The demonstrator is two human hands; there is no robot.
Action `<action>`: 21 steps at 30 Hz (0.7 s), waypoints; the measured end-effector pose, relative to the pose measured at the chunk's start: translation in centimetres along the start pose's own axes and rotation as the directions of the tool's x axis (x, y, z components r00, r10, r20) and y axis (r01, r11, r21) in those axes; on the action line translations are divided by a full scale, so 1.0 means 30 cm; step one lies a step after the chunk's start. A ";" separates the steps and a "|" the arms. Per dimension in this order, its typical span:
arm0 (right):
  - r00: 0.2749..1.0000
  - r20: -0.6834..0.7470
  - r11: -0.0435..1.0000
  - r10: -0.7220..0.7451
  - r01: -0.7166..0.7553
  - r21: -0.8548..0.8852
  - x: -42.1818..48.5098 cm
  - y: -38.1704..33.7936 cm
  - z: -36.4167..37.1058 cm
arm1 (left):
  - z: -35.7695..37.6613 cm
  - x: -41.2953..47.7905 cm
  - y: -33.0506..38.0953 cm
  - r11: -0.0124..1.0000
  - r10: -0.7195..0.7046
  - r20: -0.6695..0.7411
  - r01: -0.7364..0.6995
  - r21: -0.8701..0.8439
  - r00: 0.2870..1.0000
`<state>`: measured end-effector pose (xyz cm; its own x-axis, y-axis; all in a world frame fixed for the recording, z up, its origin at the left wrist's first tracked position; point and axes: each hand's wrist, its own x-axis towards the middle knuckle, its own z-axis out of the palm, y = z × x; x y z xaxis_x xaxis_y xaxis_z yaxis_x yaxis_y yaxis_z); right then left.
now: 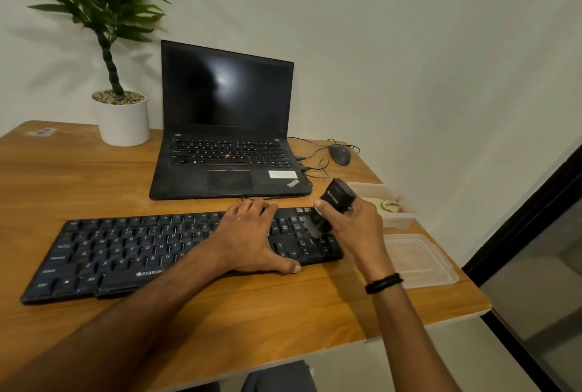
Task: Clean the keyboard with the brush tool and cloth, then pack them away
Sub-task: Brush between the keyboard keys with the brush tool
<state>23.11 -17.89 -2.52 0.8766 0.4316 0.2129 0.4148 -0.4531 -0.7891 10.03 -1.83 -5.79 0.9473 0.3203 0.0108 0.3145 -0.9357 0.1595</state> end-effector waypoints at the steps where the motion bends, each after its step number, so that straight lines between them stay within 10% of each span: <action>1: 0.998 -0.064 0.997 -0.025 0.020 -0.079 0.001 -0.004 0.002 | -0.004 0.001 -0.001 1.000 -0.001 -0.007 0.001 -0.002 1.000; 15: 0.989 0.095 0.984 -0.111 0.123 -0.129 -0.023 -0.085 0.103 | 0.013 -0.002 -0.007 1.000 0.013 -0.025 -0.013 -0.007 1.000; 21: 0.987 -0.065 0.969 -0.145 0.128 -0.213 -0.012 -0.095 0.107 | 0.012 -0.001 -0.008 1.000 0.007 -0.028 -0.007 -0.011 1.000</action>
<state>20.84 -14.24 -2.21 0.8215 0.4406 0.3620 0.5657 -0.5501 -0.6143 9.94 -1.67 -6.20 0.9473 0.3178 0.0397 0.3070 -0.9364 0.1699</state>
